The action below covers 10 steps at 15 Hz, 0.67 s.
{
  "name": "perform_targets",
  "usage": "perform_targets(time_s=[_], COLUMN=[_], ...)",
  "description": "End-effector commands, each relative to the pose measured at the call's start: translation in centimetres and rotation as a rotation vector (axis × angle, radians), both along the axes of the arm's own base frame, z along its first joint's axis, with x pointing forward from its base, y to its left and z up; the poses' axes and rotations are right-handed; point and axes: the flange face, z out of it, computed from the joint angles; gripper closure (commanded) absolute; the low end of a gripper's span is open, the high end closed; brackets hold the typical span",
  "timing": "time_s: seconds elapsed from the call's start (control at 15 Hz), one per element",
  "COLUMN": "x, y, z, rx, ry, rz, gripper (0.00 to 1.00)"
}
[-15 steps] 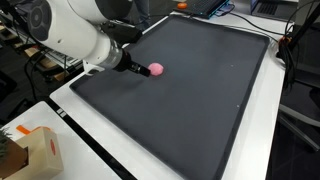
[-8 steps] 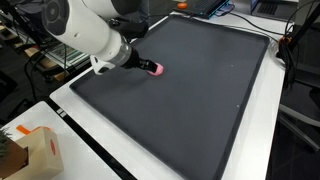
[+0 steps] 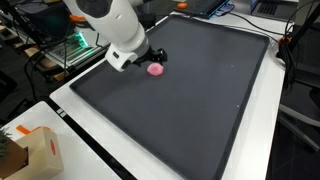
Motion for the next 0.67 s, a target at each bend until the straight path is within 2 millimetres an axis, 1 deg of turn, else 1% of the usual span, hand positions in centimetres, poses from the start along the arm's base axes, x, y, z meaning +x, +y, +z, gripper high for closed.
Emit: perform_targets(time_s=[0.0, 0.27, 0.47, 0.6], x=[1.5, 2.8, 3.3, 3.4], y=[1.7, 3.8, 4.5, 4.7], z=[0.2, 0.9, 1.7, 2.6], rx=[-0.022, -0.07, -0.094, -0.095], ry=[-0.004, -0.053, -0.096, -0.112], rz=[0.198, 0.405, 0.543, 0.586], gripper=[0.0, 0.0, 0.0, 0.0])
